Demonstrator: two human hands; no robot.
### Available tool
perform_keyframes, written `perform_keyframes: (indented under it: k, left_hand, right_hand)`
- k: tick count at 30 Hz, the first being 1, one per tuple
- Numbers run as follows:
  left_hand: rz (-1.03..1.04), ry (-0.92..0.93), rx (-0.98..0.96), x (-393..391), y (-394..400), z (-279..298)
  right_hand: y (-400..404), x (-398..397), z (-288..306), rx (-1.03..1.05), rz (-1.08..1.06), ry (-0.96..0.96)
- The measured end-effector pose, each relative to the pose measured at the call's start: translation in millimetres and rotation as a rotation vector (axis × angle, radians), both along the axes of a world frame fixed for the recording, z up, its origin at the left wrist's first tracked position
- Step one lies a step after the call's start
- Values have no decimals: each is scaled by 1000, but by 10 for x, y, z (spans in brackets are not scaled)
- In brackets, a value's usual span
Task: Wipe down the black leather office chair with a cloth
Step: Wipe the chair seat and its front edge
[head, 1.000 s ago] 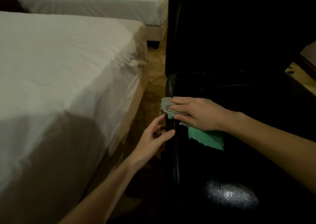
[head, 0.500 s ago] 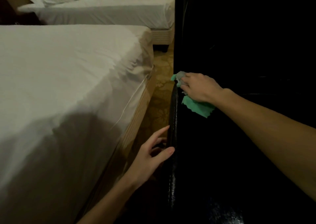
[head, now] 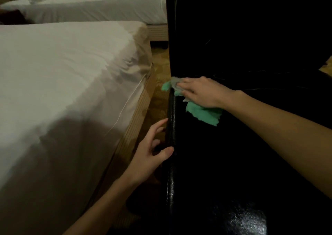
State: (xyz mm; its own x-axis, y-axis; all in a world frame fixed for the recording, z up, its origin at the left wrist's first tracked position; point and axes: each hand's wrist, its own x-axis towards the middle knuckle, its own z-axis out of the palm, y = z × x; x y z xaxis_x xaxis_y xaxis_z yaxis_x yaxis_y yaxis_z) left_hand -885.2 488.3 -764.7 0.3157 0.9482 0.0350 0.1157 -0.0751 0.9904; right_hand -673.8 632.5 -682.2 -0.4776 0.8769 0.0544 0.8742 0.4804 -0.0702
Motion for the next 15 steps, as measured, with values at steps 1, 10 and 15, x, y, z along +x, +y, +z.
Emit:
perform_keyframes:
  k: [1,10,15]
  left_hand:
    - [-8,12,7,9,-6,26]
    - [-46,302,190,-52,69,90]
    - [-68,485,276,-29,104,154]
  right_hand:
    - [78,113,-16,3,-27,10]
    - [136,969,-25,-76,-154,-10]
    - [-95,317,-19,-58,-76,34]
